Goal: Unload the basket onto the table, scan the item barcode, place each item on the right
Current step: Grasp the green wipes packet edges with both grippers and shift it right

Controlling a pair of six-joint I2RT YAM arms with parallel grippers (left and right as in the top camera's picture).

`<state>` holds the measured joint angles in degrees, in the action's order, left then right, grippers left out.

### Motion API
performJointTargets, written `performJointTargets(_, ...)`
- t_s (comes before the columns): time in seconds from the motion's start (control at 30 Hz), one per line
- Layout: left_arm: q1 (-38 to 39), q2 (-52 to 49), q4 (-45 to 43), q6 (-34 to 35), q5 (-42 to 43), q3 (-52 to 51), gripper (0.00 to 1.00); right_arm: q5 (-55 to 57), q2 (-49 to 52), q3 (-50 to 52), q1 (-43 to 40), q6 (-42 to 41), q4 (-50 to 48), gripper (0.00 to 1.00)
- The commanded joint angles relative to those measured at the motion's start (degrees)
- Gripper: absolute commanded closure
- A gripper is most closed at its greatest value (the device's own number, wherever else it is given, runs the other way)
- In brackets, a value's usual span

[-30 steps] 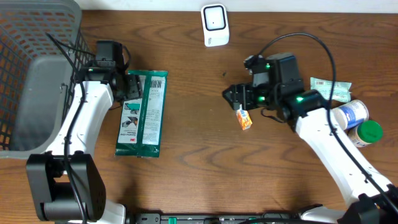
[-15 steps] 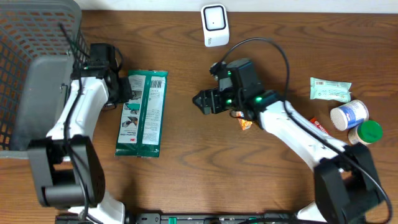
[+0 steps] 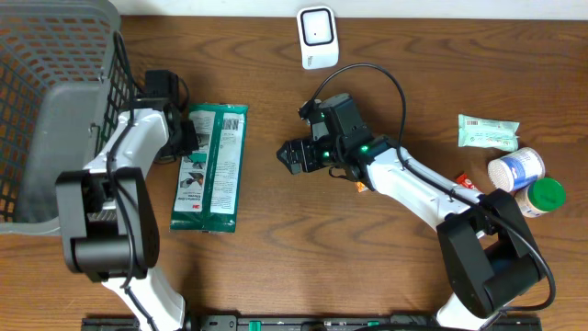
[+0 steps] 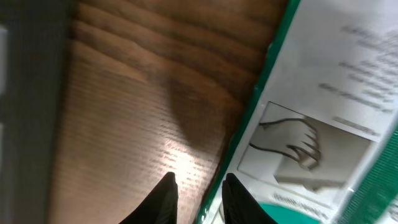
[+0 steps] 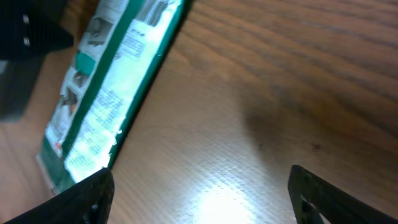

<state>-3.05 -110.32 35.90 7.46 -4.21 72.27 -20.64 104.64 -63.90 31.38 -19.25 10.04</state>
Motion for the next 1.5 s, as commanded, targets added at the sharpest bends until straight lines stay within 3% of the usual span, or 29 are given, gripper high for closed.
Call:
performJointTargets(0.0, -0.1, -3.7, 0.3, 0.3, 0.6, -0.2, 0.77, 4.1, 0.4, -0.2, 0.3, -0.4, -0.1, 0.10)
performJointTargets(0.23, 0.7, -5.3, 2.7, 0.3, 6.7, -0.2, 0.77, 1.8, 0.4, -0.2, 0.3, -0.4, -0.2, 0.09)
performJointTargets(0.4, 2.3, -5.2, 5.0, 0.3, 17.2, -0.2, 0.77, -0.9, 0.4, -0.2, 0.2, -0.7, -0.2, 0.09)
performJointTargets(0.6, 4.2, -5.2, 5.2, 0.3, 23.3, -0.2, 0.77, -0.9, 0.4, -0.2, 0.2, -0.7, -0.2, 0.10)
performJointTargets(1.07, 4.8, -5.2, 3.9, 0.7, 22.1, -0.2, 0.76, -2.7, 3.0, 0.0, 1.0, -7.0, 1.2, 0.10)
performJointTargets(1.27, 4.8, -5.2, 3.8, 0.7, 22.1, -0.2, 0.76, -3.6, 5.4, 0.0, 4.4, -8.8, 0.0, 0.20)
performJointTargets(1.47, 4.8, -5.2, 3.7, 0.7, 18.4, -0.2, 0.76, 1.1, 7.0, 0.0, 8.0, -16.8, -0.5, 0.22)
